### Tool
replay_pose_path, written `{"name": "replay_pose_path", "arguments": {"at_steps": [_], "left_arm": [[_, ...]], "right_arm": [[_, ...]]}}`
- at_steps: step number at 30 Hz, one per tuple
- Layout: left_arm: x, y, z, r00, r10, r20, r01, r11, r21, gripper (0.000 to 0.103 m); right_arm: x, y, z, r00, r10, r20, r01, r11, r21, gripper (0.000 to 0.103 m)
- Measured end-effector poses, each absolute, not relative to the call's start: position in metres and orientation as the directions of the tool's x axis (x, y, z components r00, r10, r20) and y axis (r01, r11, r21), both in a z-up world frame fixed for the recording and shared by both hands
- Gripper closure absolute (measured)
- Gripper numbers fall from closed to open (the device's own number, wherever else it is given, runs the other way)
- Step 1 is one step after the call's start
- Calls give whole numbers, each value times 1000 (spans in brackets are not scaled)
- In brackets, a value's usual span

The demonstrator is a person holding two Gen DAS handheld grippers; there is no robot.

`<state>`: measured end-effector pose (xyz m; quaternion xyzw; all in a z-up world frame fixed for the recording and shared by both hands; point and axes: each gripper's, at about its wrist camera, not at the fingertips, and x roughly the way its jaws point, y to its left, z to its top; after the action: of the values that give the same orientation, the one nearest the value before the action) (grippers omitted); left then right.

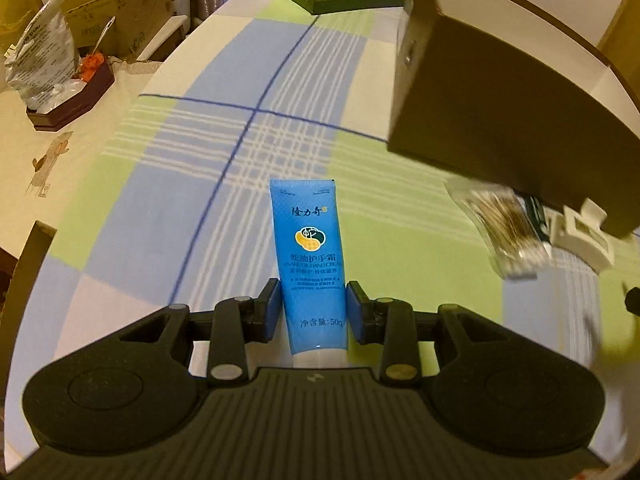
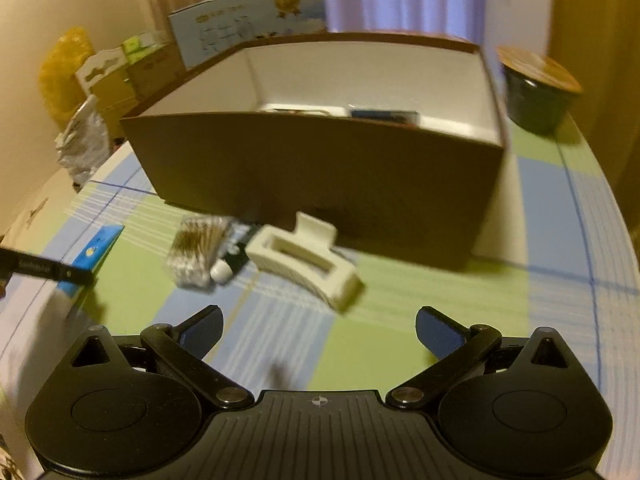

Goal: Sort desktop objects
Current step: 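Grasp the blue hand-cream tube with the left tool while the right tool approaches the white claw clip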

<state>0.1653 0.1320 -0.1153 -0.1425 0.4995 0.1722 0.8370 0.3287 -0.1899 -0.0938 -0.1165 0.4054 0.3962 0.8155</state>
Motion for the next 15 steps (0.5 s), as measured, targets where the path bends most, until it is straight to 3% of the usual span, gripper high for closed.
{"name": "replay_pose_path", "arguments": {"at_steps": [10, 13, 14, 15], "left_arm": [[172, 134, -116, 445, 137, -885, -385, 922, -50, 73], [171, 136, -116, 446, 126, -886, -378, 924, -59, 73], [171, 136, -116, 448, 123, -885, -375, 925, -61, 73], [170, 136, -116, 450, 122, -885, -370, 927, -61, 73]], "right_arm": [[350, -138, -122, 362, 512, -779, -816, 578, 2, 26], [352, -134, -131, 341, 499, -797, -820, 573, 8, 47], [351, -136, -133, 333, 499, -800, -821, 571, 15, 66], [350, -138, -133, 324, 504, -800, -820, 572, 28, 69]]}}
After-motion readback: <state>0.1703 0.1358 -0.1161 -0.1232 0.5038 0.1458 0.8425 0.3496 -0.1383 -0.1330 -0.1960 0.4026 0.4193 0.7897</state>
